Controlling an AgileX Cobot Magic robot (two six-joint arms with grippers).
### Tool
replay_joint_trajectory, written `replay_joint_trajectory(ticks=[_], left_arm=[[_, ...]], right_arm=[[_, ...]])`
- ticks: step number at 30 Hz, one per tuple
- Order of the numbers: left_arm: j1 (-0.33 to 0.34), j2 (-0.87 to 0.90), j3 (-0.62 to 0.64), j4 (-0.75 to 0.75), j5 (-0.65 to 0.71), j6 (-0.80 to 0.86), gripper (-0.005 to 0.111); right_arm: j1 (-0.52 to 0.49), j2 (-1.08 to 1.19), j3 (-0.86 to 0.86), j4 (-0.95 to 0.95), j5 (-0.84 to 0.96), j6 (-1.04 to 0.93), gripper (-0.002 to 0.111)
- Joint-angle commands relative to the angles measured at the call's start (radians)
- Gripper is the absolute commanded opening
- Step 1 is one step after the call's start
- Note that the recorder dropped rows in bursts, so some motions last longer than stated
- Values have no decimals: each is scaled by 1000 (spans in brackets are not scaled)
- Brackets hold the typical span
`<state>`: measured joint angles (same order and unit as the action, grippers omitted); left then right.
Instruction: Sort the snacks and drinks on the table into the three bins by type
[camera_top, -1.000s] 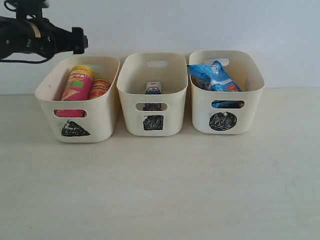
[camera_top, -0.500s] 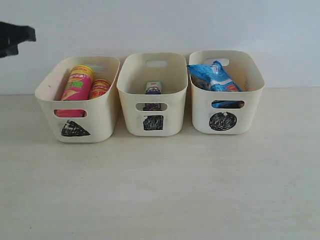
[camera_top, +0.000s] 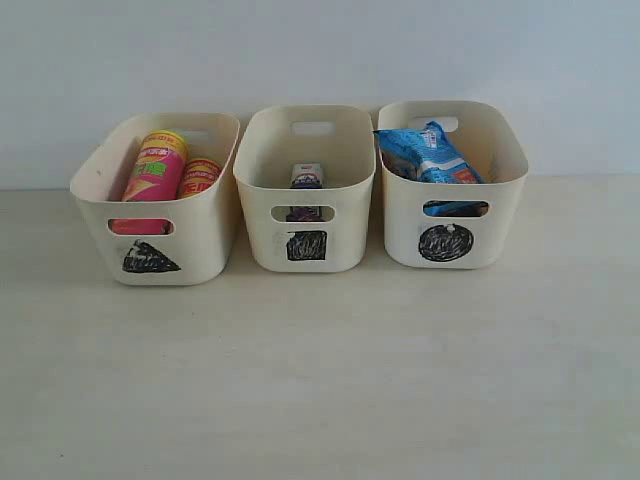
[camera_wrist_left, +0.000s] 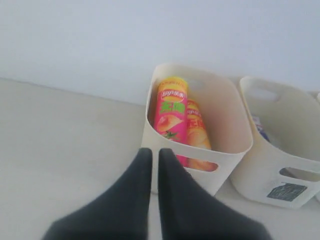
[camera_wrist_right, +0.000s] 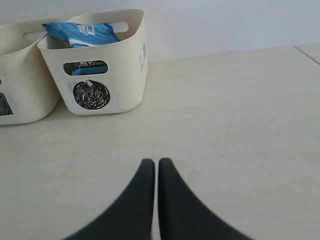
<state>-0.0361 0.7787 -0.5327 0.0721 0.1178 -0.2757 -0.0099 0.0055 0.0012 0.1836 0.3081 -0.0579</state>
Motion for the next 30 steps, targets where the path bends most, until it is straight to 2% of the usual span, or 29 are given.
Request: replay_joint_trajectory(ticks=[1,7,12,19,30], left_arm=[[4,-220,114,-12,-39,-23,4],[4,-468,161,-12,11,-23,4],[4,-589,161,-12,21,-23,4],[4,-652,161,-12,14,-23,4],[4,-652,161,-10,14,-23,4]], right_arm=[[3,-5,-1,1,-9,-1,0],[3,-5,-1,1,-9,-1,0],[3,-5,-1,1,-9,-1,0],[3,-5,-1,1,-9,-1,0],[3,-5,-1,1,-9,-1,0]])
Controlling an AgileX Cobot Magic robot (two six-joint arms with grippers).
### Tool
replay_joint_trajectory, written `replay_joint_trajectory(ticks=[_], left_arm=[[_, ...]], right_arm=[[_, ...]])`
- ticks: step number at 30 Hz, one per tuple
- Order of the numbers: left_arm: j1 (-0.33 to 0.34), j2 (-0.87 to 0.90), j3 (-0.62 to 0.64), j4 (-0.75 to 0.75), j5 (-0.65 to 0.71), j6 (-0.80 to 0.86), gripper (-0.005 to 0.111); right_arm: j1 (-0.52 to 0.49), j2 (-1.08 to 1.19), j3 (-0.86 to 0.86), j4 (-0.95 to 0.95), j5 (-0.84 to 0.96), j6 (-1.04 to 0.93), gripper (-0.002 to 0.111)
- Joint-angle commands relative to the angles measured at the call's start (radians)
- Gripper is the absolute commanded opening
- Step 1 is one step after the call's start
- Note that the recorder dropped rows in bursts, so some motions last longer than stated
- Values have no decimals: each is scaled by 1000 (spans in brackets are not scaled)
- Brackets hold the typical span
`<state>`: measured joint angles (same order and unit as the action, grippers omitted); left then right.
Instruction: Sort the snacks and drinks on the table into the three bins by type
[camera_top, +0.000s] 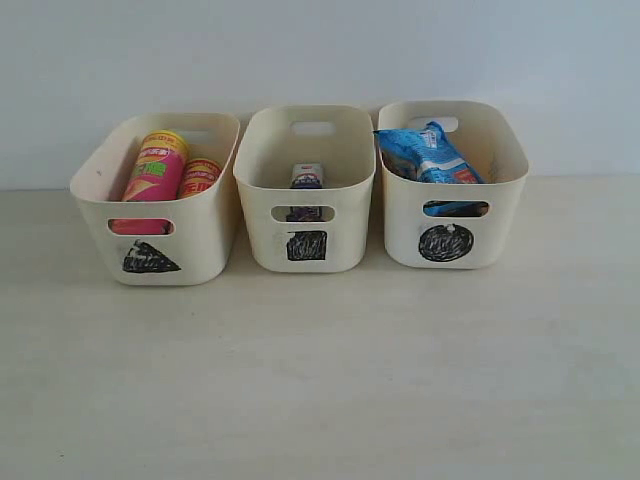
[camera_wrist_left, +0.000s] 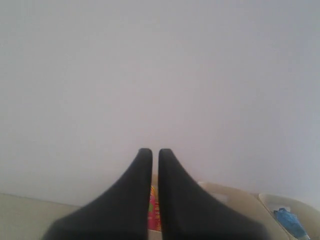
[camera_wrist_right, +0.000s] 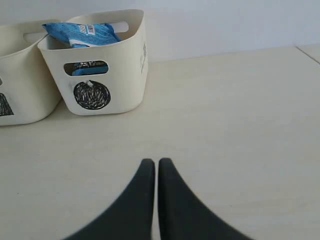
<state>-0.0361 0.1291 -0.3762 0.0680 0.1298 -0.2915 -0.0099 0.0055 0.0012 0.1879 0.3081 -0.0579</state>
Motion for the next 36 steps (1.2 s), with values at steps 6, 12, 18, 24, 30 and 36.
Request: replay_joint_trajectory(ticks=[6,12,18,24,30,36], left_arm=[[4,-3,4,-6,2,-7,4],[4,-5,4,-6,2,-7,4],[4,-18,4,-10,2,12,4],[4,-49,20,-110,4,157,4],[4,-129,146,-124,-10,178,4],[4,-129,258,-135,13,291,4]], right_arm=[[3,-5,-1,-4,-9,-1,0],[3,-5,-1,-4,-9,-1,0],[3,-5,-1,-4,-9,-1,0],[3,-5,-1,-4,-9,-1,0],[3,-5,-1,-4,-9,-1,0],[3,-5,-1,-3,-9,-1,0]])
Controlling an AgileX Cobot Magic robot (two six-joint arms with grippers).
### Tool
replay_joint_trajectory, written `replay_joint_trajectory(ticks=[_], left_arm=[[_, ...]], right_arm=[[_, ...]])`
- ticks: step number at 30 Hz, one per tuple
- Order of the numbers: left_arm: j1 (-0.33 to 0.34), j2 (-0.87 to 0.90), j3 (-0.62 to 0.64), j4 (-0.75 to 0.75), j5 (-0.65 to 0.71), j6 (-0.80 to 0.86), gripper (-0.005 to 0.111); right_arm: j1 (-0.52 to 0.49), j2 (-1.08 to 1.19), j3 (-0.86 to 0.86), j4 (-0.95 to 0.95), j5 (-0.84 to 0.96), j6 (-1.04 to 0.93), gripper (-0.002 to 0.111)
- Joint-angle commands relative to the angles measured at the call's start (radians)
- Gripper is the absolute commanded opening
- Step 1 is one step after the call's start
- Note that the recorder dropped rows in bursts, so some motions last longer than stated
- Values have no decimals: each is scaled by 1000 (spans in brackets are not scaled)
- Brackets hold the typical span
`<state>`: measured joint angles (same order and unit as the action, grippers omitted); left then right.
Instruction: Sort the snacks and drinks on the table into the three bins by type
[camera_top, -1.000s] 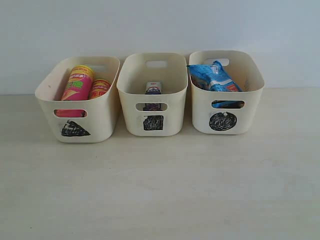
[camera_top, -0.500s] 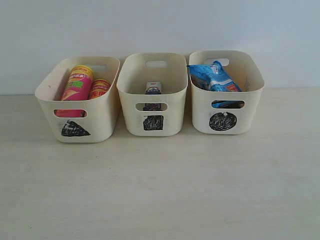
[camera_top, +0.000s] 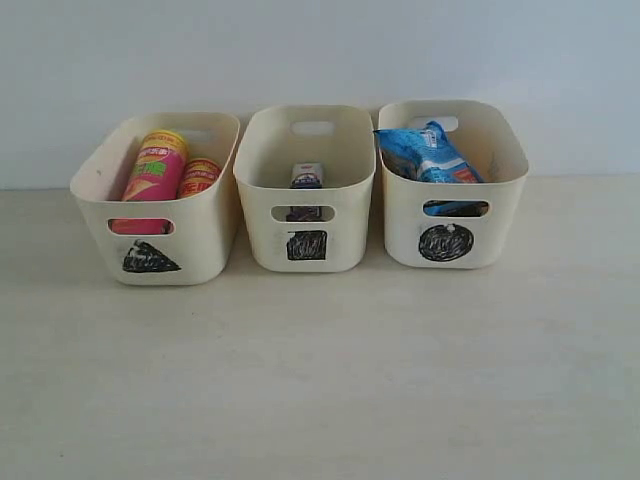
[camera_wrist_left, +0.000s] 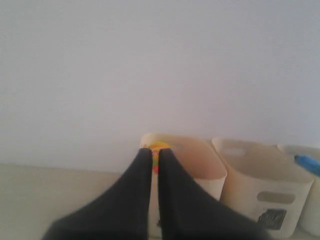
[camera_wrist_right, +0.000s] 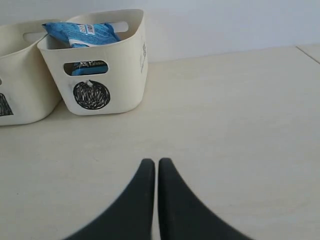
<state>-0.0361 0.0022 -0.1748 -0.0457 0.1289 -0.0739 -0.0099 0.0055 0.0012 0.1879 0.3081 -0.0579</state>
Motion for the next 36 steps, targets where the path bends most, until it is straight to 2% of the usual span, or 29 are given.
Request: replay_joint_trajectory(ticks=[1,5,10,19,25,36], left_arm=[[4,-2,69,-37,5,100,4],[4,-2,105,-41,2,166,4],[4,-2,174,-48,2,173,4],[4,-2,175,-35,42,173,4],[4,-2,175,35,152,146,4],[4,-2,175,11,151,146,4]], right_arm=[[3,-5,-1,-3,-9,-1,0],[3,-5,-1,-3,-9,-1,0],[3,-5,-1,-3,-9,-1,0],[3,-5,-1,-3,-9,-1,0],[3,-5,-1,-3,-25,-1,0],[3,-5,-1,-3,-27,-1,0]])
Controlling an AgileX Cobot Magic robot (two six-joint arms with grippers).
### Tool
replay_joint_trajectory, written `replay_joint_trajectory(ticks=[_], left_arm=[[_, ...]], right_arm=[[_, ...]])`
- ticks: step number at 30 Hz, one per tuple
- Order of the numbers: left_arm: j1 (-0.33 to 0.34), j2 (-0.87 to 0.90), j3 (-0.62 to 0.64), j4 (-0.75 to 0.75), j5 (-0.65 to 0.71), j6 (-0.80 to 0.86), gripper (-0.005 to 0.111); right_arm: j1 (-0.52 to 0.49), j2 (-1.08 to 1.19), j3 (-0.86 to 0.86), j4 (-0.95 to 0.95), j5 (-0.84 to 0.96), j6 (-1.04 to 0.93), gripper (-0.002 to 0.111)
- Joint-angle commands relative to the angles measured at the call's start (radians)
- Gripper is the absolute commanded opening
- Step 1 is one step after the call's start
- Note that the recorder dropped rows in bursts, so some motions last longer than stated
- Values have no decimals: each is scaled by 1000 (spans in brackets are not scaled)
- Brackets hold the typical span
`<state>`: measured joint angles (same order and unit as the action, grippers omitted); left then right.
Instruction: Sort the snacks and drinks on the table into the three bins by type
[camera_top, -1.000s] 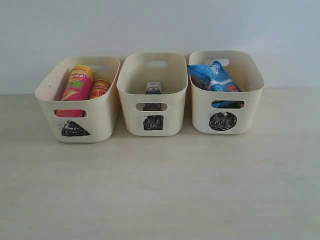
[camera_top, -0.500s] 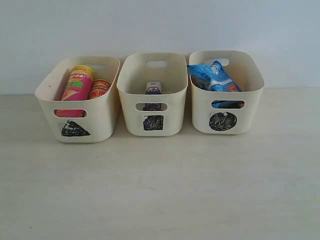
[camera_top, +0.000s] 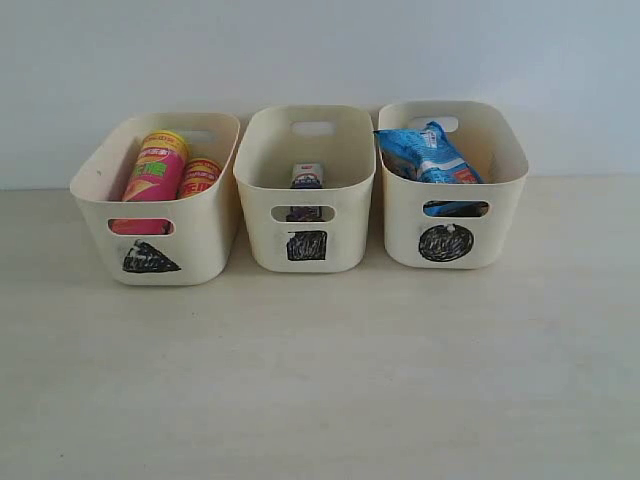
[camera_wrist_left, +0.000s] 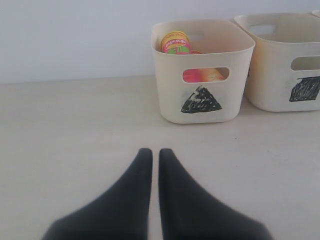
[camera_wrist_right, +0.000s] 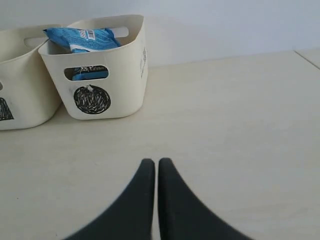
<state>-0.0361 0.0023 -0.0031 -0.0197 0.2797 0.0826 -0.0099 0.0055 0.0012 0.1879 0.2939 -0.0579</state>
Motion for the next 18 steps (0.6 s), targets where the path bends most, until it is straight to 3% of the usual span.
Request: replay_joint_trajectory(ticks=[1,18], left_arm=[[4,-2,3,-14,0,-7,4],[4,-2,3,-14,-16,-7,4]], right_arm=[[3,-5,-1,-3,-13,-1,0],[3,-5,-1,-3,-13,-1,0]])
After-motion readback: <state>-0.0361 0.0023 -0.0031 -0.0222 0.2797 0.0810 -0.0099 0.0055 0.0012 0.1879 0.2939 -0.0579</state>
